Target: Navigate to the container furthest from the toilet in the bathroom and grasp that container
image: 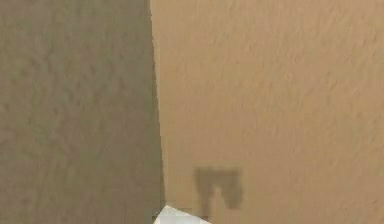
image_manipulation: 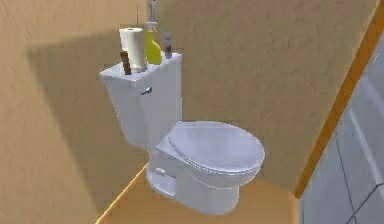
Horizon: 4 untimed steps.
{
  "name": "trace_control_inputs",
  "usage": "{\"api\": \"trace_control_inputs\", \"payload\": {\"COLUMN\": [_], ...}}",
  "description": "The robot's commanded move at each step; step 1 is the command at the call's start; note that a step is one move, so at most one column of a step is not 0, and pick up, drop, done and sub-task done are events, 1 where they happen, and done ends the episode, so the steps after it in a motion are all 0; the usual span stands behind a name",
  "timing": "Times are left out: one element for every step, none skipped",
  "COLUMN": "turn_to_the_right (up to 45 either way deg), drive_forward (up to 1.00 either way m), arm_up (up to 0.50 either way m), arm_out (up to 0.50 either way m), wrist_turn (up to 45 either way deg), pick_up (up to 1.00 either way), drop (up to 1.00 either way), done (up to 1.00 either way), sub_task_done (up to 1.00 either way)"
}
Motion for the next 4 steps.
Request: {"api": "trace_control_inputs", "payload": {"turn_to_the_right": [45.0, 45.0, 21.0, 0.0], "drive_forward": [0.0, 0.0, 0.0, 0.4], "arm_up": [0.0, 0.0, 0.0, 0.0], "arm_out": [0.0, 0.0, 0.0, 0.0], "wrist_turn": [0.0, 0.0, 0.0, 0.0], "pick_up": [0.0, 0.0, 0.0, 0.0], "drop": [0.0, 0.0, 0.0, 0.0], "done": [0.0, 0.0, 0.0, 0.0], "sub_task_done": [0.0, 0.0, 0.0, 0.0]}}
